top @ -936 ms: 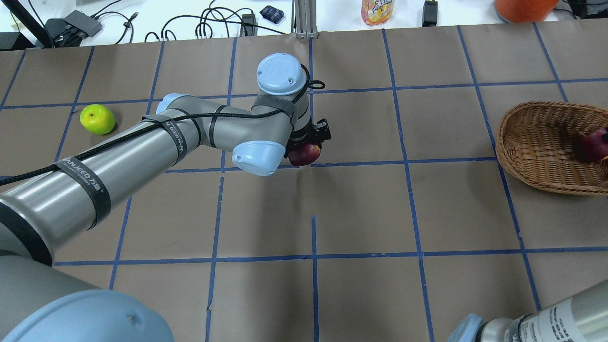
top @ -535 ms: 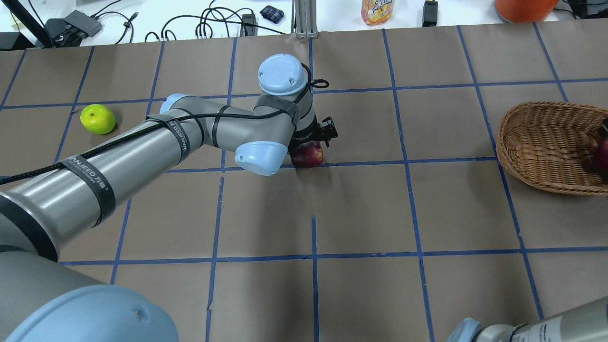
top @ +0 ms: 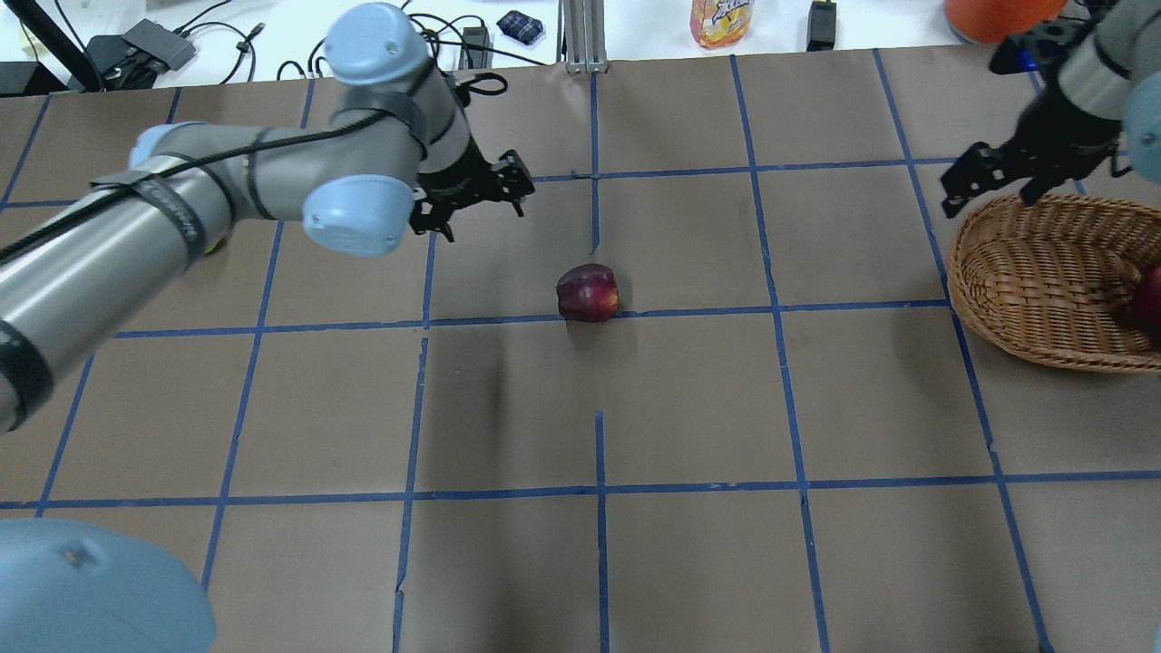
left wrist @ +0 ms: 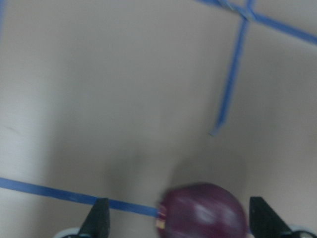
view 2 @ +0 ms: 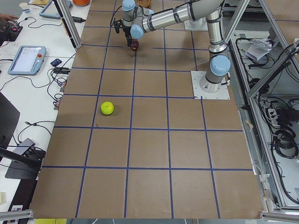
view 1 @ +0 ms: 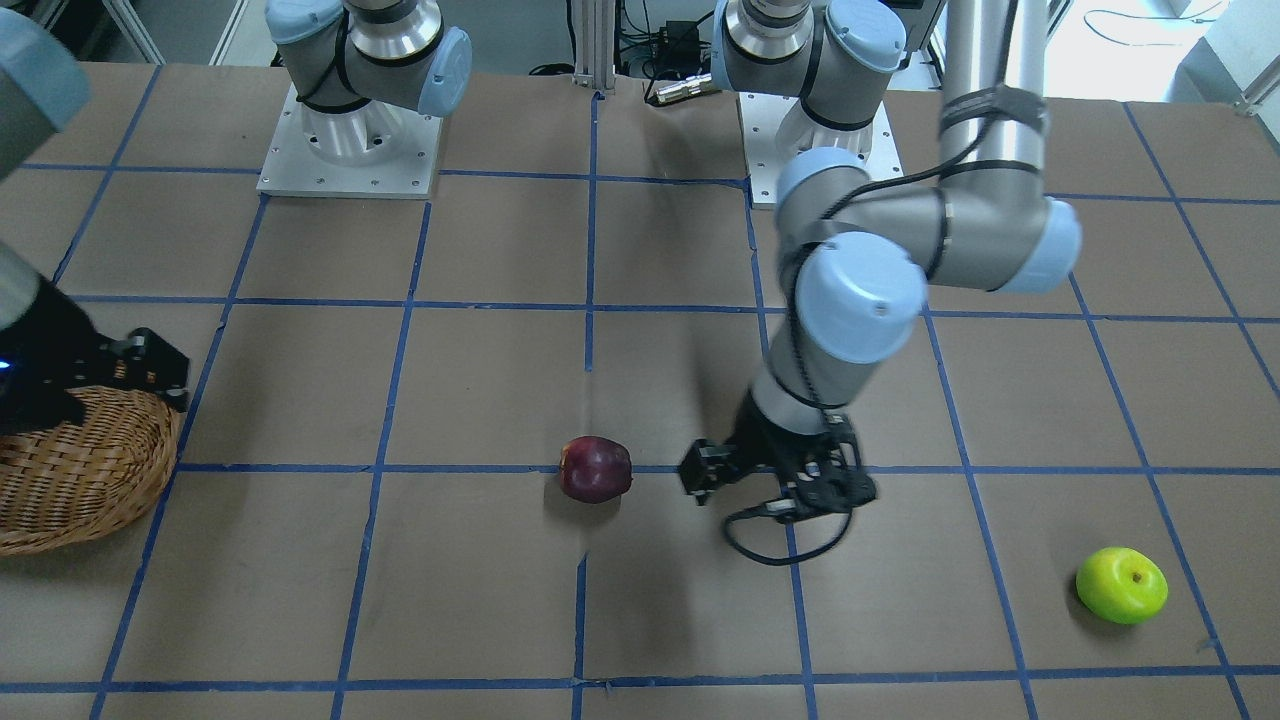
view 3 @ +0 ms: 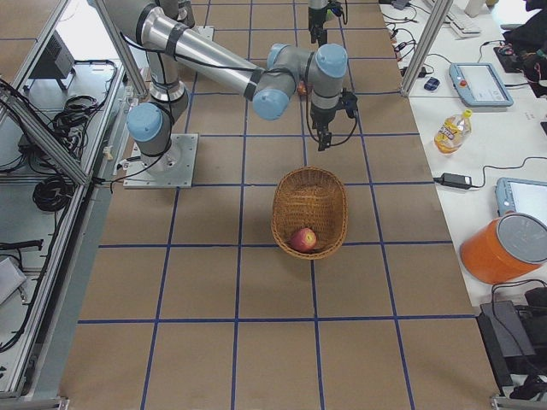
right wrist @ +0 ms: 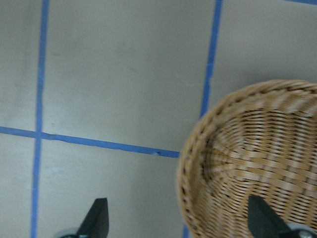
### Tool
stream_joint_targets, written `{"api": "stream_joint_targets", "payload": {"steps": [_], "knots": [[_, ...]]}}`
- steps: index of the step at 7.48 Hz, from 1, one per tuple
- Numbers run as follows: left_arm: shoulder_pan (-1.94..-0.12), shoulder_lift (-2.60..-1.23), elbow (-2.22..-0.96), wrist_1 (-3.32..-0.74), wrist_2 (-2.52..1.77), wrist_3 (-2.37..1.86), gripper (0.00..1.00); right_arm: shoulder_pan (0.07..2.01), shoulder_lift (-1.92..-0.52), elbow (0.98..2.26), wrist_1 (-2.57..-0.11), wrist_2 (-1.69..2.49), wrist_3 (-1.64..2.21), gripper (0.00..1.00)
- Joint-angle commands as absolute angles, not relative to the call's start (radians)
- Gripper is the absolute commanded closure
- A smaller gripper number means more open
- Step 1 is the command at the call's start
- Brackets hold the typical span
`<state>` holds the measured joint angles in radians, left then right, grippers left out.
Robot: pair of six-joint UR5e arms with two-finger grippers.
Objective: Put all apples into basket
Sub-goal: 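Grasp the centered red apple with right gripper while left grasps the green apple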
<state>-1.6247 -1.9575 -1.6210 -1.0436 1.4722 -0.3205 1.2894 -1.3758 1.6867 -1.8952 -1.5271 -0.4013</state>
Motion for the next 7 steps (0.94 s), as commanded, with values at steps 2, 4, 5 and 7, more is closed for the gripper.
{"api": "stream_joint_targets", "payload": {"steps": [2,4,5,7], "knots": [[-1.253,-1.933,-1.594,-1.221,1.471,0.180,0.00,1.631,-1.347,1.695,-1.949,-1.519,0.144,0.00],[-1.145,-2.001,-1.496,-1.233,1.518,0.535,0.00,1.821,-1.243,1.687,-2.141,-1.535,0.433,0.00],[-1.115,-2.044,-1.449,-1.232,1.595,0.572,0.00,1.876,-1.192,1.683,-2.201,-1.577,0.463,0.00],[-1.105,-2.158,-1.321,-1.220,1.608,0.624,0.00,1.925,-1.149,1.684,-2.241,-1.580,0.456,0.00]]}}
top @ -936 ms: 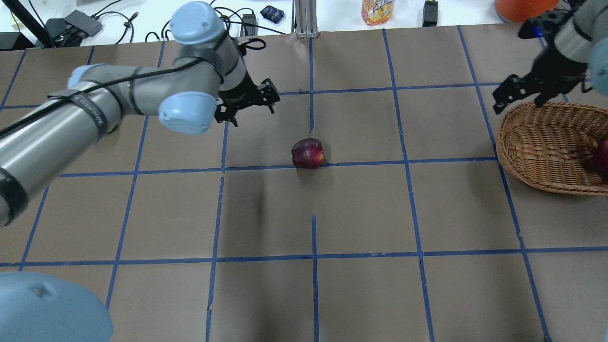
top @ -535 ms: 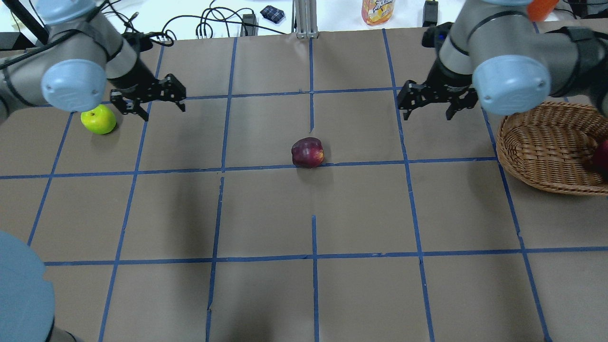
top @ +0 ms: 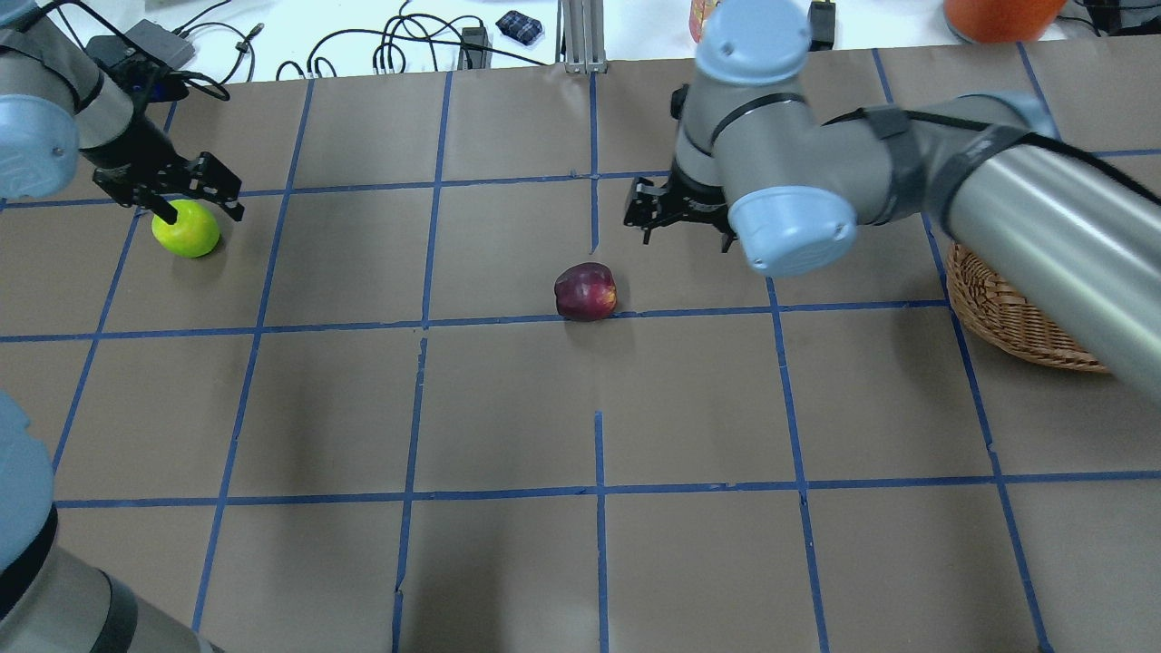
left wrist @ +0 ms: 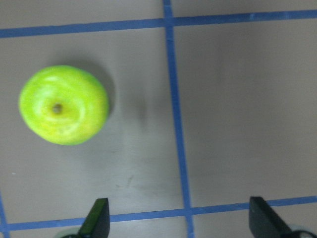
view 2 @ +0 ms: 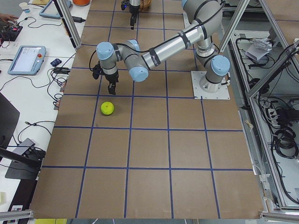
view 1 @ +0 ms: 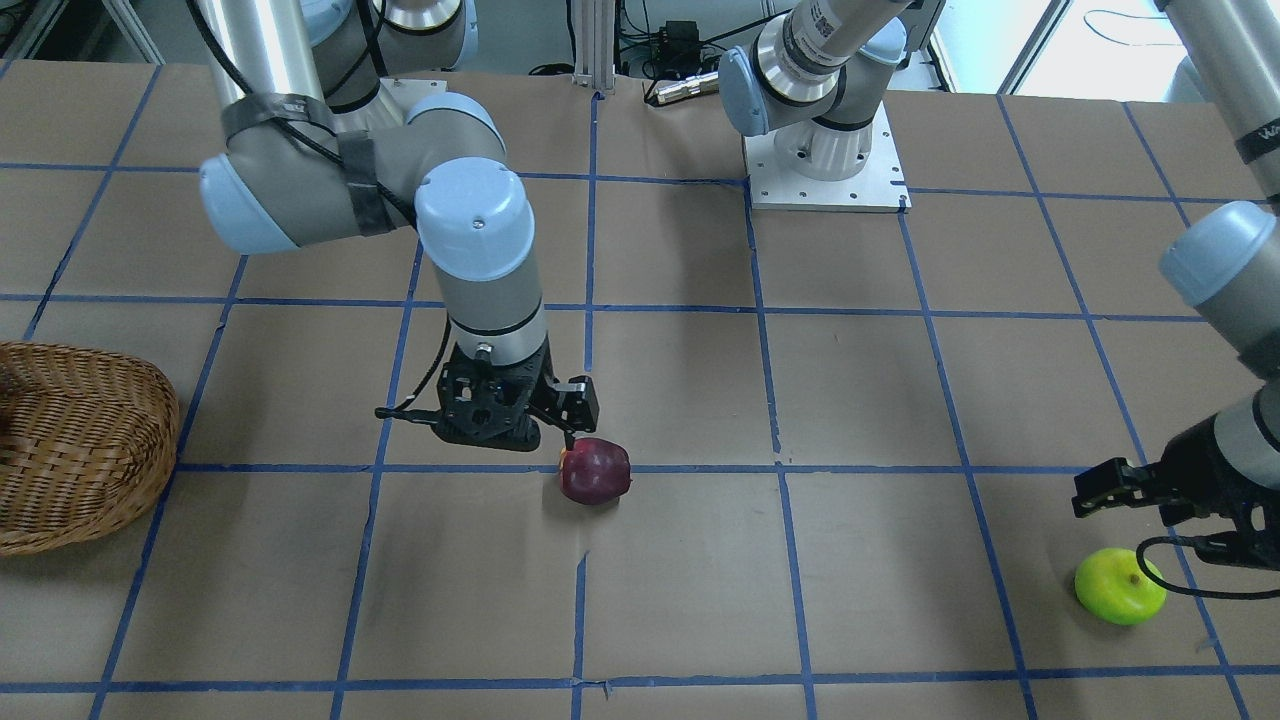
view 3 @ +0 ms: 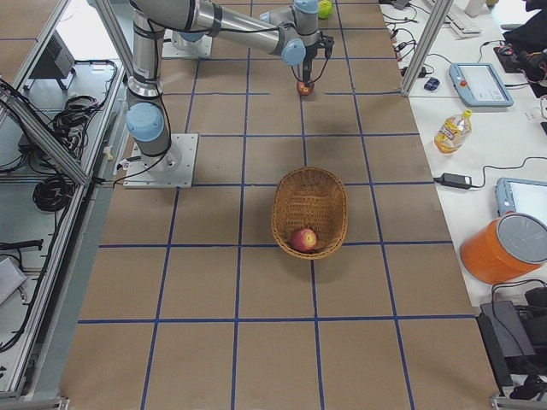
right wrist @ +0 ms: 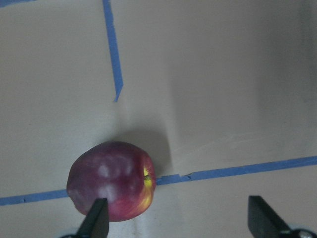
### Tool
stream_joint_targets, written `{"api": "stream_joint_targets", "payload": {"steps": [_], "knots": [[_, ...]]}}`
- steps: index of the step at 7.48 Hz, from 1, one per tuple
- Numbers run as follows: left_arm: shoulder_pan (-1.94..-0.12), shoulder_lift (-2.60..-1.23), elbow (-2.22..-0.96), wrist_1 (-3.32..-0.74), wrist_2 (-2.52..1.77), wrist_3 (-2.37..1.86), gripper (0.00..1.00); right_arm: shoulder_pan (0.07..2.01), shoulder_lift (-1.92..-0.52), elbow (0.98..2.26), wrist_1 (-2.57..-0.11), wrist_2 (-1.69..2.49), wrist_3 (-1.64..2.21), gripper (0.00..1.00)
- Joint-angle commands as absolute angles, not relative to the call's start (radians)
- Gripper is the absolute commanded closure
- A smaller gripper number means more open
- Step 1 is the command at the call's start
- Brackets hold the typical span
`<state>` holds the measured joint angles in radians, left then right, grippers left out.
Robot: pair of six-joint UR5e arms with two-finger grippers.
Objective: Put all apples into basket
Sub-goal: 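Grasp the centered red apple with right gripper while left grasps the green apple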
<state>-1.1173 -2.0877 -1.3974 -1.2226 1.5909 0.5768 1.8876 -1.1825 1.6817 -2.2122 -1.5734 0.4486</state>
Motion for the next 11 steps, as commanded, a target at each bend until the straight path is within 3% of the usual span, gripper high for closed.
{"api": "stream_joint_targets", "payload": {"steps": [1,10,11], "knots": [[-1.100,-2.207,-1.281,-1.218,1.606,0.641,0.00,1.954,-1.122,1.671,-2.243,-1.572,0.462,0.00],[-1.095,-2.310,-1.267,-1.206,1.601,0.640,0.00,1.987,-0.986,1.644,-2.378,-1.629,0.437,0.00],[-1.095,-2.309,-1.264,-1.207,1.598,0.640,0.16,1.987,-0.986,1.651,-2.378,-1.631,0.389,0.00]]}}
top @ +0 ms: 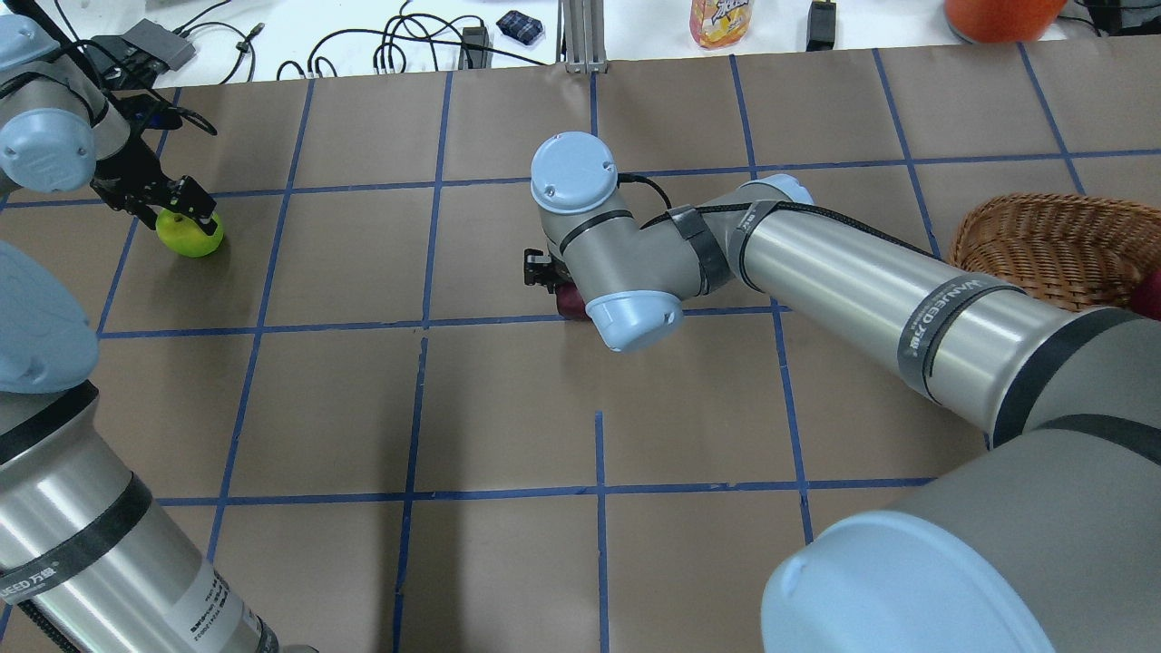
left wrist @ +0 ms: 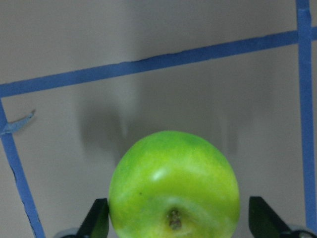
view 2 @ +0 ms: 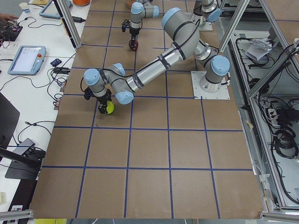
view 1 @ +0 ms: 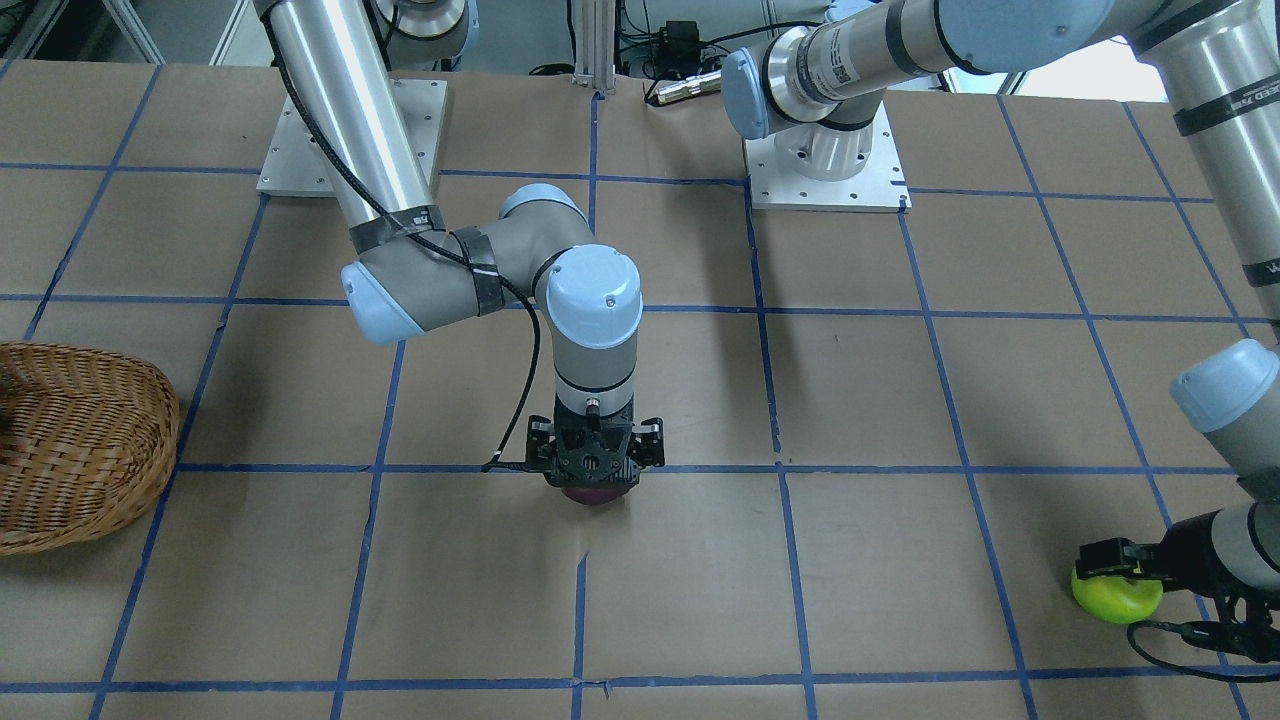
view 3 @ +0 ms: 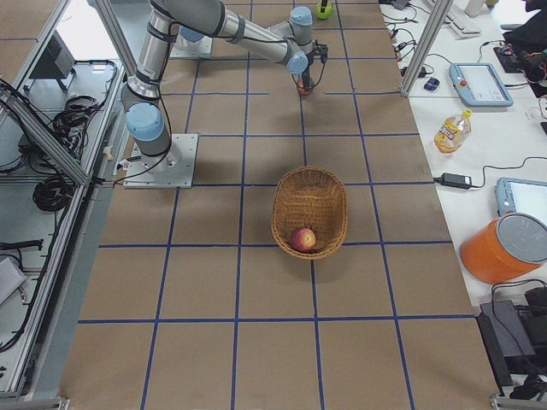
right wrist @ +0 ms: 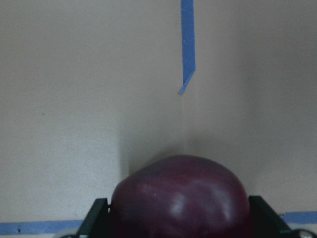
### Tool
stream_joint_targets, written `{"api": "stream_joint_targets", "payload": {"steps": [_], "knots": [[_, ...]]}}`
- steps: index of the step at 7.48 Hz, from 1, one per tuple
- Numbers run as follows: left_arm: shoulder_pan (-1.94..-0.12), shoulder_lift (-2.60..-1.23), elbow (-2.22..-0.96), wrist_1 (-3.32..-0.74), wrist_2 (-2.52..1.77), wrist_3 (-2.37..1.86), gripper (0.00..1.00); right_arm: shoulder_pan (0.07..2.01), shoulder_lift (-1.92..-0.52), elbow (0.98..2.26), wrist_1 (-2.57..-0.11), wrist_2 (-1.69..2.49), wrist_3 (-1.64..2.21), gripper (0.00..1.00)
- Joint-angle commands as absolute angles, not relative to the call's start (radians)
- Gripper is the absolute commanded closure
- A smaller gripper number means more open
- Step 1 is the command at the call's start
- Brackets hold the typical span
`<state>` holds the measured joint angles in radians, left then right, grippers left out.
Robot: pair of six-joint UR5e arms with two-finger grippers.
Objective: Put all apples into basket
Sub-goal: 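Grasp the centered red apple with right gripper while left grasps the green apple, then drop the red apple into the basket while left sets green apple at center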
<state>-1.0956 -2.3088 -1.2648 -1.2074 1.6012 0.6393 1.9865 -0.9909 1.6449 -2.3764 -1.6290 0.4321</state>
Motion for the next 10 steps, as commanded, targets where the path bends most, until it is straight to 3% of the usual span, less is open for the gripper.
{"api": "stream_joint_targets", "payload": {"steps": [1,2,3,5,7,10], "knots": [[-1.097,-2.306,-1.250,-1.207,1.604,0.635,0.76,1.987,-0.986,1.652,-2.373,-1.631,0.379,0.14],[-1.098,-2.292,-1.249,-1.219,1.598,0.634,0.96,1.987,-0.991,1.645,-2.359,-1.632,0.377,0.25],[-1.124,-2.274,-1.249,-1.254,1.598,0.618,0.97,1.982,-1.008,1.641,-2.355,-1.635,0.376,0.33],[-1.278,-2.179,-1.268,-1.363,1.548,0.401,0.96,1.895,-1.134,1.641,-2.143,-1.626,0.225,0.32],[-1.478,-2.131,-1.272,-1.371,1.503,0.103,0.96,1.615,-1.254,1.655,-1.972,-1.626,-0.010,0.34],[-1.803,-2.089,-1.337,-1.335,1.516,-0.207,0.96,1.212,-1.318,1.680,-1.954,-1.626,-0.549,0.33]]}}
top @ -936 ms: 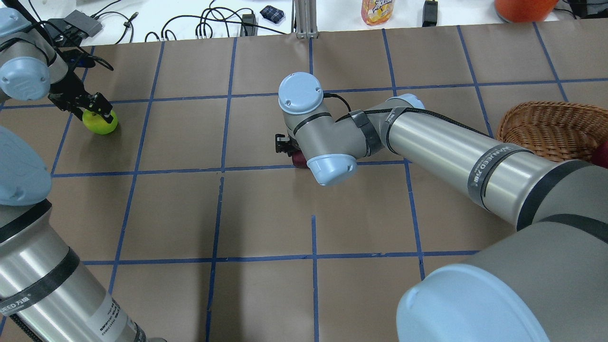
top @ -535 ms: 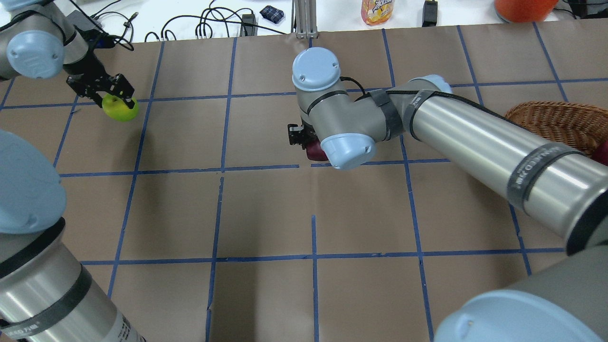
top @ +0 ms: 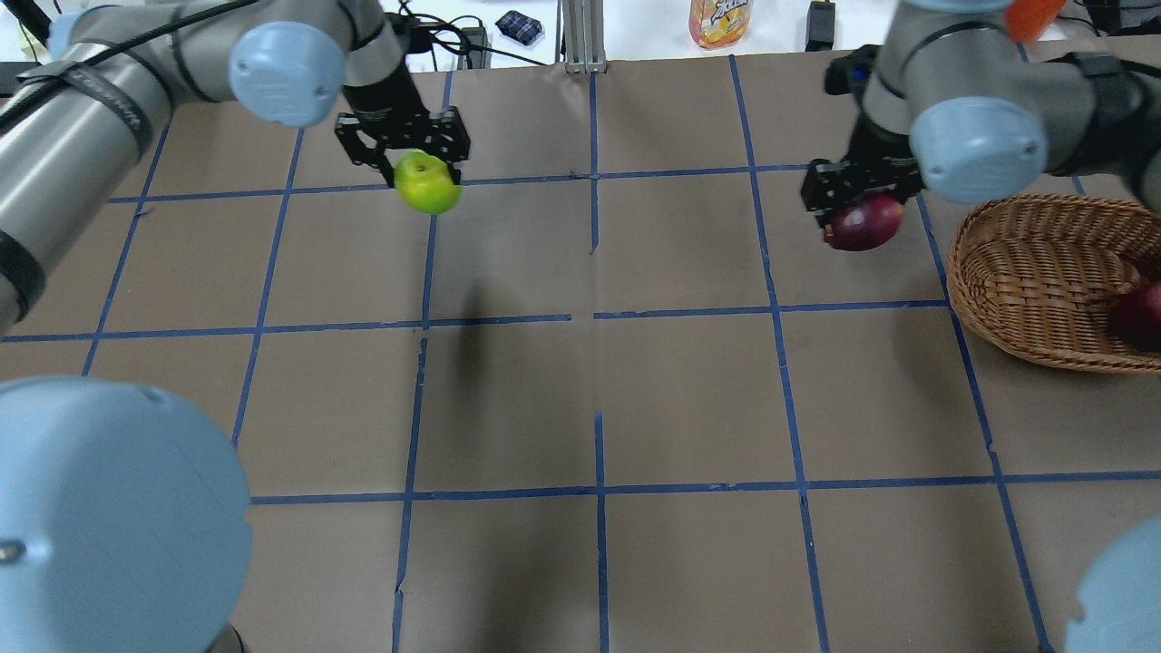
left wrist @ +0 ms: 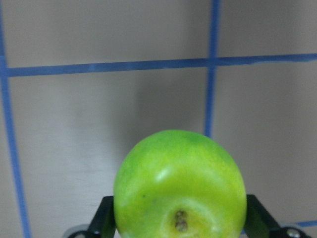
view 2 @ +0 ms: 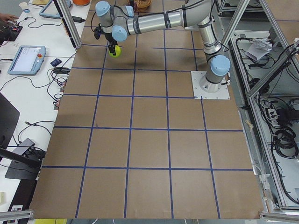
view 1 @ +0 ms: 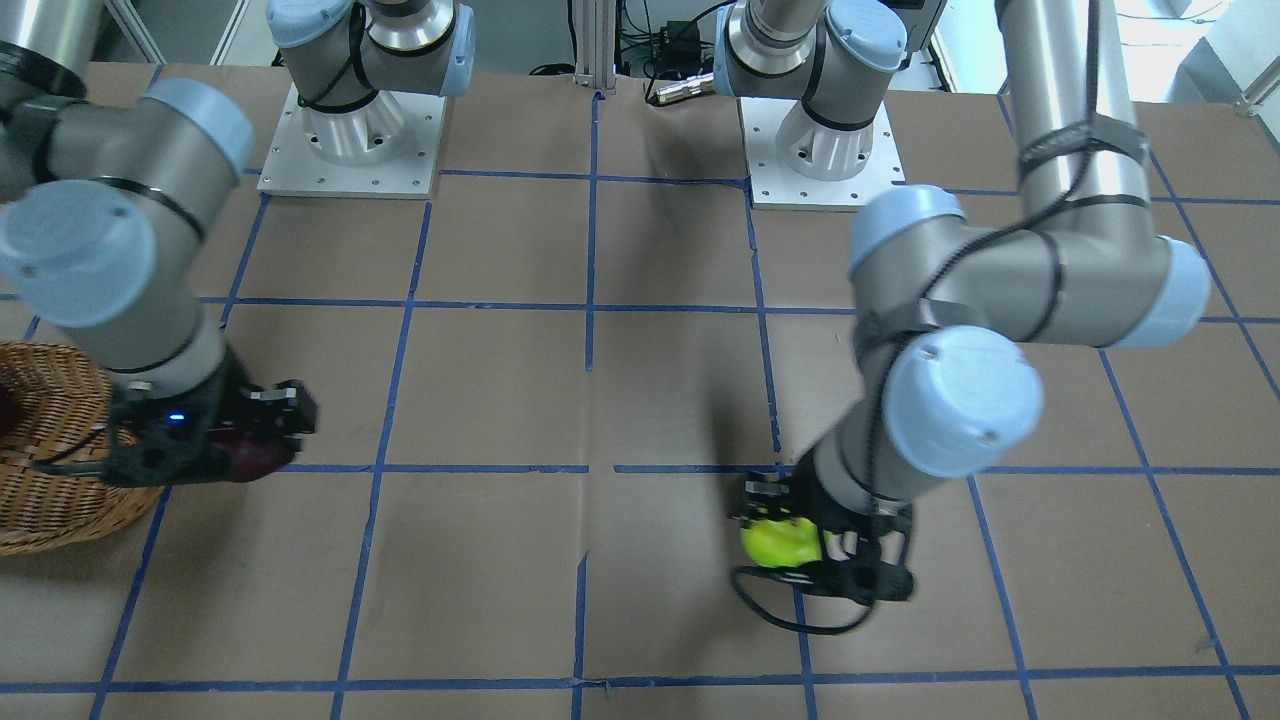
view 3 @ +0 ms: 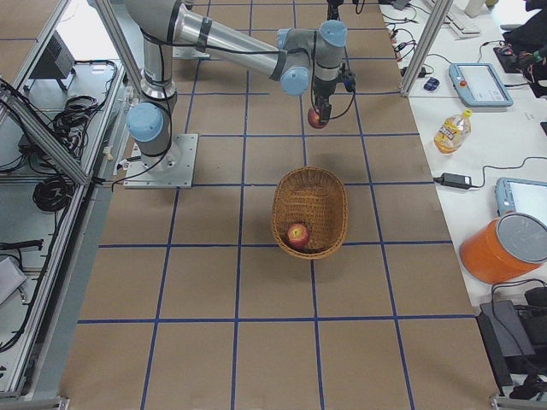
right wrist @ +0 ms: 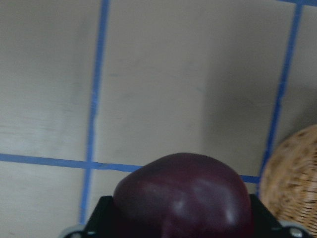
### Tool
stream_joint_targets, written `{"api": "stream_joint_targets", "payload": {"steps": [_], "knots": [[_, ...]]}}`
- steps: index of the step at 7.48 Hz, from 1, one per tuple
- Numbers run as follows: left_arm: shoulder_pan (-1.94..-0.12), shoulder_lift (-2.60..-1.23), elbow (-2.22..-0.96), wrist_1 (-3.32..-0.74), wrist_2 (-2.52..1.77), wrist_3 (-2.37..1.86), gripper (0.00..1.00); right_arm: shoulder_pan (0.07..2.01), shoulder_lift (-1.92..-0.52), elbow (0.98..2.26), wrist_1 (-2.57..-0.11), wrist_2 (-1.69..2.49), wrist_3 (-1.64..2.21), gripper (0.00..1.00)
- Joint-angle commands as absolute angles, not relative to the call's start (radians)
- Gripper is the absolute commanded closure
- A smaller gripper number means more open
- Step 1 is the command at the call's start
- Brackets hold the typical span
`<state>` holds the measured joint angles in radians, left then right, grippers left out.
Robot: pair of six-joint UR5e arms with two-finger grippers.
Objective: Put all apples into basket
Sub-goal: 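Drop the red apple into the basket while left sets green apple at center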
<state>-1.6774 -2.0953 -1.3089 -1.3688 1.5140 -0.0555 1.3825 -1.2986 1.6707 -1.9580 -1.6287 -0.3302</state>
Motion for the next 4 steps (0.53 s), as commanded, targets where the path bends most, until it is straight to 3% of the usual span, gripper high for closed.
{"api": "stream_joint_targets", "payload": {"steps": [1,3,4], "knots": [[-1.877,-2.115,-1.368,-1.280,1.517,-0.318,0.96,1.089,-1.313,1.698,-1.957,-1.617,-0.713,0.33],[-1.927,-2.108,-1.483,-1.170,1.516,-0.348,0.94,0.910,-1.316,1.800,-2.003,-1.542,-0.857,0.31],[-1.930,-2.126,-1.537,-1.050,1.517,-0.353,0.75,0.853,-1.316,1.837,-2.101,-1.533,-0.911,0.26]]}}
